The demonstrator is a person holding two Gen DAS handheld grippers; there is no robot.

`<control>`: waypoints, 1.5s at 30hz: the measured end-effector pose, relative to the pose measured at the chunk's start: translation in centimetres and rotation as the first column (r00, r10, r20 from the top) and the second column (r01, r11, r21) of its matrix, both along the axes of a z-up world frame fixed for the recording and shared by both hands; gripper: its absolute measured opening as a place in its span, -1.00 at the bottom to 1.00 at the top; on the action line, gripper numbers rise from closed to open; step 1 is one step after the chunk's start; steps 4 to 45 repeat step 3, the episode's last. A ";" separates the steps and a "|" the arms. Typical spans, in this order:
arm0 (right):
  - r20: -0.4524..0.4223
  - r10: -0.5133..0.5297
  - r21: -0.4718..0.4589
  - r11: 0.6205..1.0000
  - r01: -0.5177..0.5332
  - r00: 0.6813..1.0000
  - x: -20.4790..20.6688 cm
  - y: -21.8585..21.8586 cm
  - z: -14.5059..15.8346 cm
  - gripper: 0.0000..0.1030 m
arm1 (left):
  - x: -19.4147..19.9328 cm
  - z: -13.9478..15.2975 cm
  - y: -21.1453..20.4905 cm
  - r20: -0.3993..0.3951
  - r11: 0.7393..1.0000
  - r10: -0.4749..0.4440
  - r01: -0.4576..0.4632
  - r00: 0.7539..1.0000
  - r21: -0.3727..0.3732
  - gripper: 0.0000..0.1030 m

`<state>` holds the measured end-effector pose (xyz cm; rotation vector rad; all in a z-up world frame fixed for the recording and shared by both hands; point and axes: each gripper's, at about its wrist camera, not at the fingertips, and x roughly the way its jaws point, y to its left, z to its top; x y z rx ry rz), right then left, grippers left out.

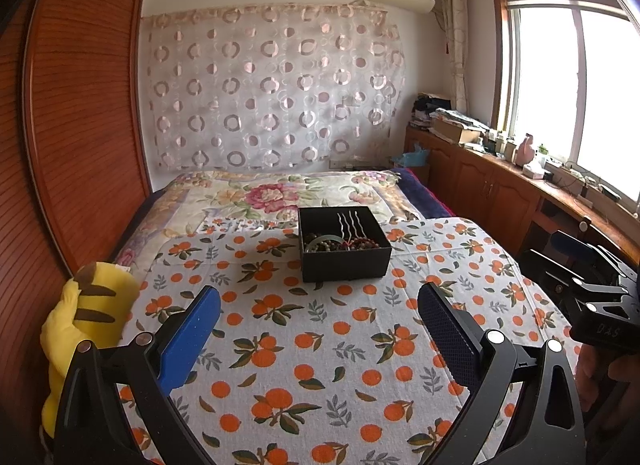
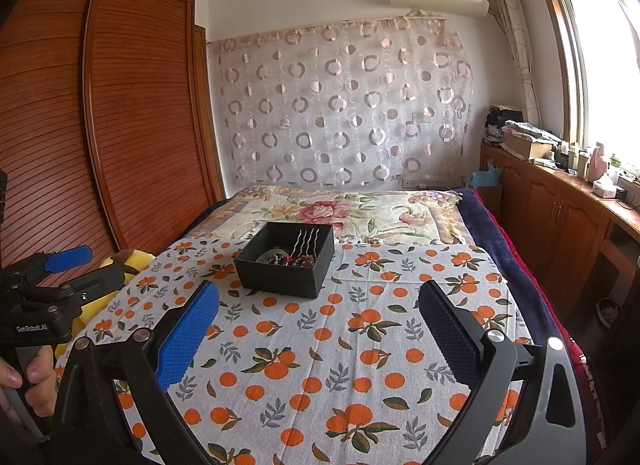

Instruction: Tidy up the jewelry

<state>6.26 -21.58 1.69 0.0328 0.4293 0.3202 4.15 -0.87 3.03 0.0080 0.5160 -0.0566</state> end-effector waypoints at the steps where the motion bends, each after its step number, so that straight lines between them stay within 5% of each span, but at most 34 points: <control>1: 0.001 0.000 0.001 1.000 0.000 1.000 0.0 0.0 0.0 0.95 | 0.0 0.0 -0.1 -0.002 1.000 -0.001 0.001 1.000 -0.002 0.85; 45: 0.001 0.000 0.000 1.000 0.000 1.000 0.1 -0.1 0.0 0.95 | -0.1 0.1 -0.3 -0.002 1.000 0.000 0.000 1.000 -0.005 0.85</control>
